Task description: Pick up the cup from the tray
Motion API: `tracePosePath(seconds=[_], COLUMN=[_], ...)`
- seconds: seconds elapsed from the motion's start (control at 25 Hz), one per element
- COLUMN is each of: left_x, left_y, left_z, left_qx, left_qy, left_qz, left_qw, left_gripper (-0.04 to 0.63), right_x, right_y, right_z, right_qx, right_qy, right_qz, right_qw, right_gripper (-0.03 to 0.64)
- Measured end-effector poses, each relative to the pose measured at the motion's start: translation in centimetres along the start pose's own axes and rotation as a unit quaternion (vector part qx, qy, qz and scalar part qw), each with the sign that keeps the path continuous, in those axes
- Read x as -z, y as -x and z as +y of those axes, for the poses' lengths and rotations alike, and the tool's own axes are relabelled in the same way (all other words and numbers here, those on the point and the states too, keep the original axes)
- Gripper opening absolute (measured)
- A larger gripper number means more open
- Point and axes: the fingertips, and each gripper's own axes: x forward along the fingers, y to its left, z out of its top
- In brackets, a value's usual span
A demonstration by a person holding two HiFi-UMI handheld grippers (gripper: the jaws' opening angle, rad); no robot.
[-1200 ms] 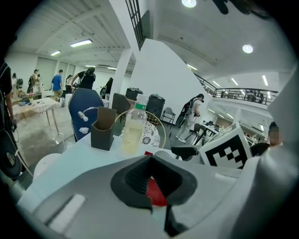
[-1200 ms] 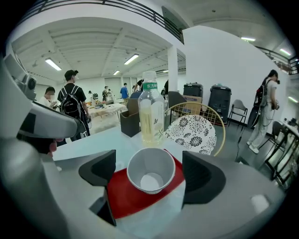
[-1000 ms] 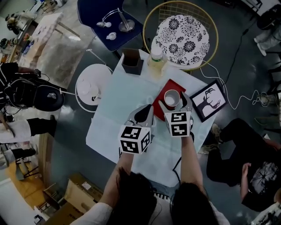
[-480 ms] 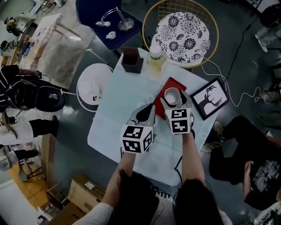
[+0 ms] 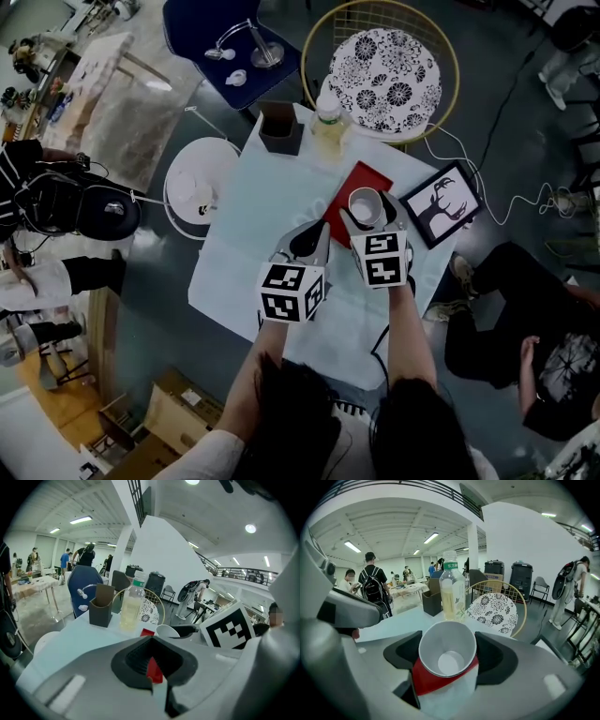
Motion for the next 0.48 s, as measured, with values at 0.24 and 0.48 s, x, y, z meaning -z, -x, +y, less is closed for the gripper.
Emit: tracePosePath(seconds=[0.24,0.48], left_x=[-0.7,-0.1], left_y=[1.7,3.0], left_z=[-1.3,-3.2], left_qx=[0.010,0.027], left_qy=[0.004,-0.013], left_qz=[-0.015,-0.015], left_qw=[0.9998,0.9994], left_gripper=[0.000,0.000], right_x=[0.2,1.5], right_y=[2.9,6.6], right_z=[0.3,0.2], right_qx=[0.012,0.028], right_qy=[0.007,0.003], right_qz=[-0.001,-0.004], right_qw=[1.000,1.000], right_gripper=[0.371,0.368])
